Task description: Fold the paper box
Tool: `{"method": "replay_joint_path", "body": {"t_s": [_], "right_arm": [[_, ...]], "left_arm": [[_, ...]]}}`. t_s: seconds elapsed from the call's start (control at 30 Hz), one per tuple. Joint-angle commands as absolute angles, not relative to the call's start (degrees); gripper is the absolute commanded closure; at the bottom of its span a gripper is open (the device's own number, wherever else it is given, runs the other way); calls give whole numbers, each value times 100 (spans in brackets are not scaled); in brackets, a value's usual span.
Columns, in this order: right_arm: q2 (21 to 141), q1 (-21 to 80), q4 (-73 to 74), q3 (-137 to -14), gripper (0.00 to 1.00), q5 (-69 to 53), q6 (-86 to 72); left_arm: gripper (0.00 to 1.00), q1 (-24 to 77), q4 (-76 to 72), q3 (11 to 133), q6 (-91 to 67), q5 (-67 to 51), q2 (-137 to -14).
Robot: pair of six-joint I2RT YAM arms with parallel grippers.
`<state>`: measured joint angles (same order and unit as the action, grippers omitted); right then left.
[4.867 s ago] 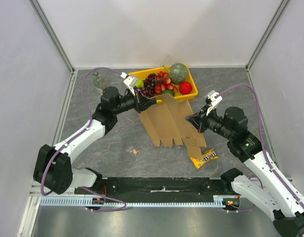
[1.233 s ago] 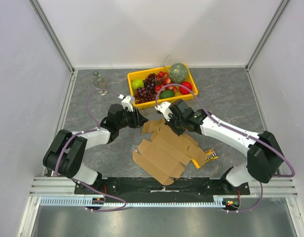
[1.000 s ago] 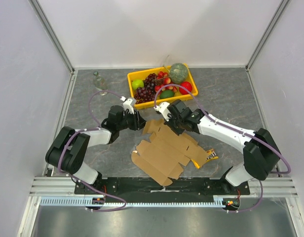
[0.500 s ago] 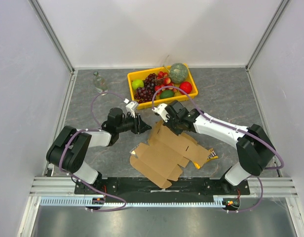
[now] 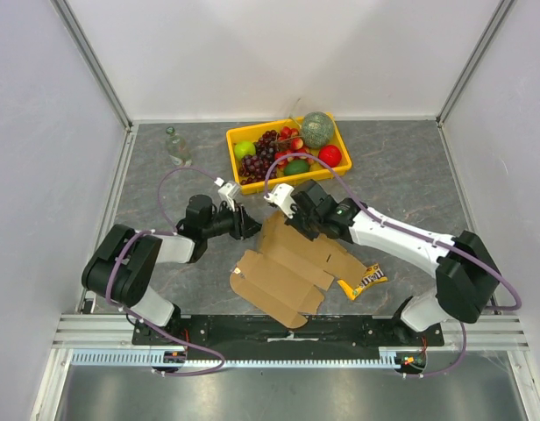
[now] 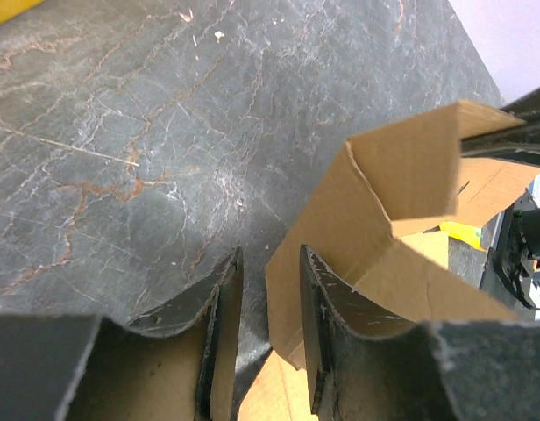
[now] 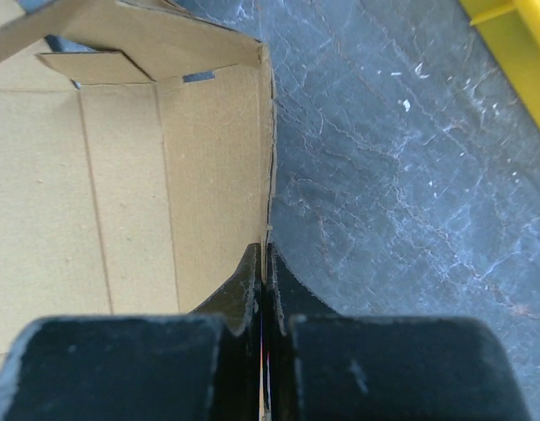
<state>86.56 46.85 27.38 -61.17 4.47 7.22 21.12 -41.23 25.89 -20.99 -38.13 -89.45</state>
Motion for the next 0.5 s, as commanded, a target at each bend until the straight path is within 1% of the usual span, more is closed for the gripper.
{"method": "replay_joint_path", "body": {"t_s": [0.0, 0.3, 0.47], "right_arm": [[8306, 4886, 2540, -6205, 100, 808, 984], [8639, 5317, 2742, -6495, 100, 2098, 1590], [8684, 5432, 2523, -6478, 100, 2715, 1872]], "left_arm": [[61, 1995, -4780, 2584, -2267, -4122, -8965], [61, 1916, -5387, 3005, -2487, -4377, -9465], [61, 1846, -5563, 3164, -2584, -4509, -9650]]}}
